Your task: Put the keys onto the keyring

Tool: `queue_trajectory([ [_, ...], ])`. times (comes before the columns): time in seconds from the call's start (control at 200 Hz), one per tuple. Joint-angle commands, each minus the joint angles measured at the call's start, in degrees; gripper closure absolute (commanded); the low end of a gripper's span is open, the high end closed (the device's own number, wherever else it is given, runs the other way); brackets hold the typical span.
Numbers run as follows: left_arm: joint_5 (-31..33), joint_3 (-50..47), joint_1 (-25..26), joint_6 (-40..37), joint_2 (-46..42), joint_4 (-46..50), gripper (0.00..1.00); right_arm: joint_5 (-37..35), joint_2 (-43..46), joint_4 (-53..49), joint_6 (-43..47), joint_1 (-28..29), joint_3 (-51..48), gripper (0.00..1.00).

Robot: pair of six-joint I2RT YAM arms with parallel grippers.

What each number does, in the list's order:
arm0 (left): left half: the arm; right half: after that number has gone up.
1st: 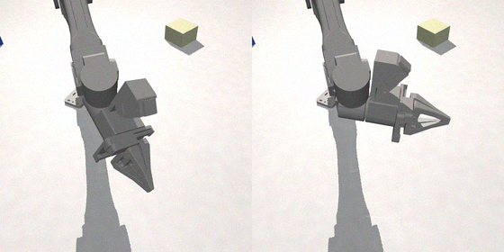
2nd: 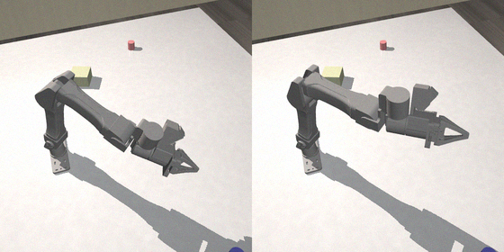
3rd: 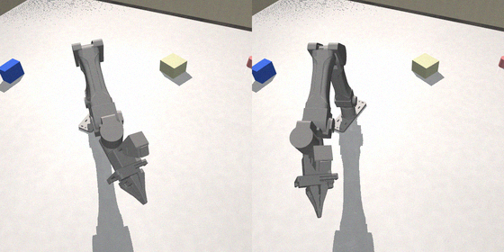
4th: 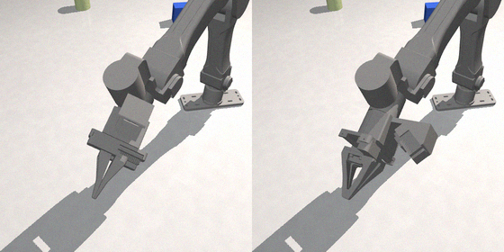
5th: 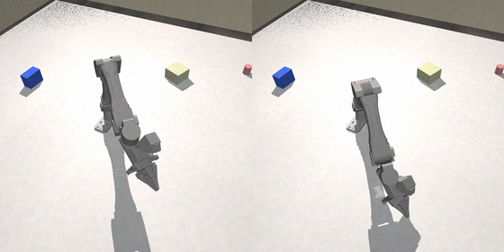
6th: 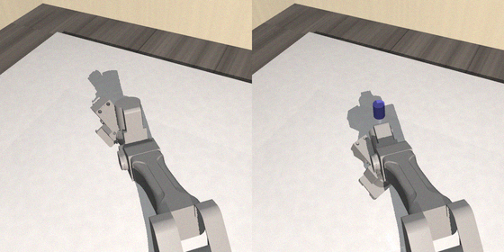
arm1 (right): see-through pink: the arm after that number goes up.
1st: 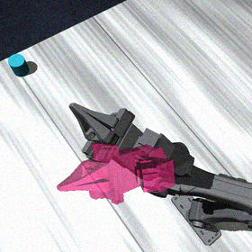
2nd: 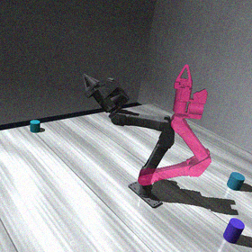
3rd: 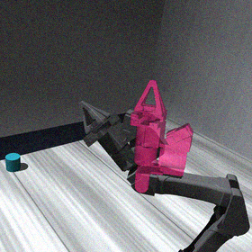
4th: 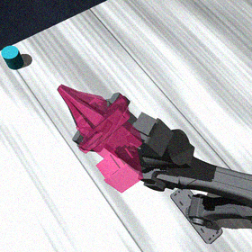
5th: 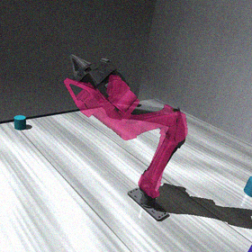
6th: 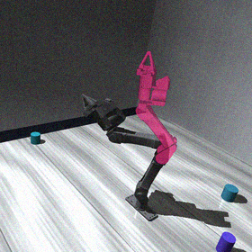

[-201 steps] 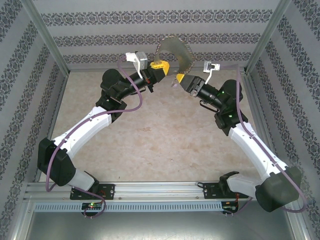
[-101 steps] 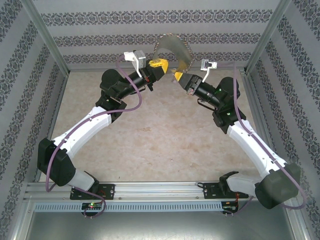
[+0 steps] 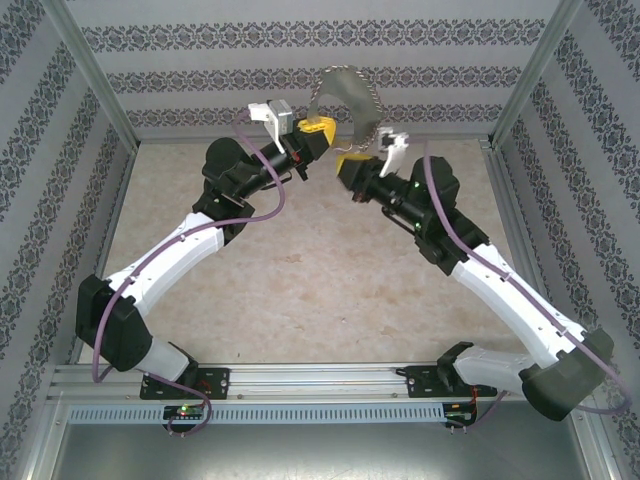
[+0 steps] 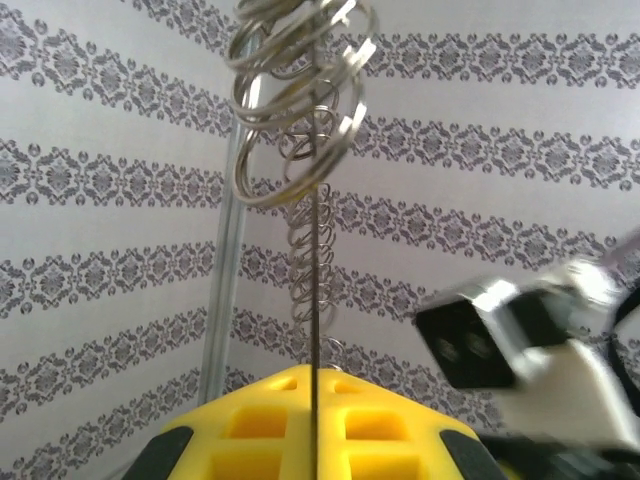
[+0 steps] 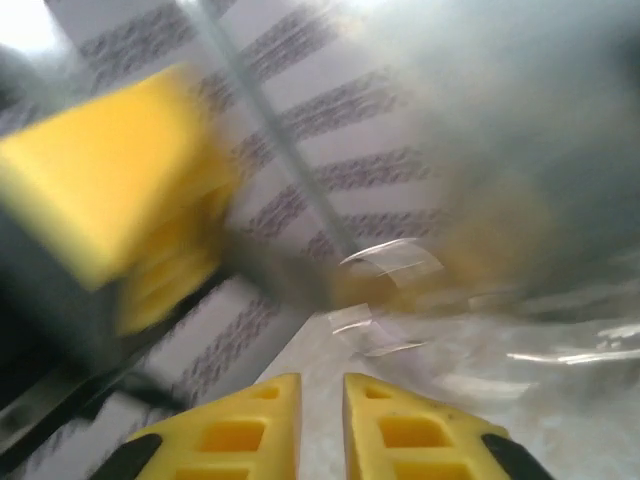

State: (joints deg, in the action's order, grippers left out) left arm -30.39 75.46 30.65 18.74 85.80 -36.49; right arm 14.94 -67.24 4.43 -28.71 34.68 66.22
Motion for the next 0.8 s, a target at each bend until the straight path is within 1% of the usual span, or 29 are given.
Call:
queue_trajectory([
  [0.0, 2.2, 0.9, 1.0, 0.7, 1.5, -0.7, 1.0, 7.2, 0.9, -0.9, 7.3, 3.4, 1.1, 0.68],
  [0.08, 2.3, 0.9, 1.1, 0.4, 1.5, -0.7, 1.0, 8.1, 3.2, -1.2, 8.9, 3.2, -0.4, 0.59],
  [0.16, 2.1, 1.0, 1.0, 0.2, 1.2, -0.7, 1.0, 6.6, 6.6, -2.2, 8.1, 1.0, -3.3, 0.56],
  [0.205, 2.0, 0.9, 1.0, 0.2, 1.2, -0.7, 1.0, 6.4, 9.1, -1.9, 5.8, -2.1, -5.4, 0.56],
  [0.275, 1.8, 0.5, 1.0, 0.0, 0.9, -1.1, 1.0, 6.6, 12.7, 0.1, 0.4, -8.5, -8.9, 0.54],
  [0.36, 1.5, -0.1, 1.0, -0.2, 0.5, -1.6, 1.0, 6.6, 15.9, 0.2, -4.5, -15.5, -11.1, 0.54],
  [0.425, 0.9, -0.6, 1.0, -0.6, 0.2, -2.1, 1.0, 7.6, 16.7, -0.1, -7.6, -19.7, -11.8, 0.53],
  [0.475, 0.1, -0.9, 1.0, -1.0, 0.0, -2.7, 1.0, 9.4, 16.5, 0.6, -9.3, -21.8, -12.1, 0.53],
  [0.595, -3.1, -1.5, 0.9, -1.5, -0.3, -4.3, 1.0, 13.2, 14.5, 2.1, -11.7, -22.7, -11.9, 0.53],
  [0.664, -8.2, -1.5, 0.9, -1.1, -0.3, -6.4, 1.0, 15.2, 13.2, 3.4, -13.1, -22.7, -12.0, 0.53],
  [0.729, -12.9, -0.3, 0.8, -0.8, 0.0, -5.5, 1.0, 16.6, 12.4, 5.7, -14.9, -22.6, -12.5, 0.54],
  [0.794, -15.1, 0.4, 0.7, -0.1, 0.1, -5.4, 1.0, 18.0, 11.9, 6.4, -15.8, -22.5, -12.5, 0.54],
])
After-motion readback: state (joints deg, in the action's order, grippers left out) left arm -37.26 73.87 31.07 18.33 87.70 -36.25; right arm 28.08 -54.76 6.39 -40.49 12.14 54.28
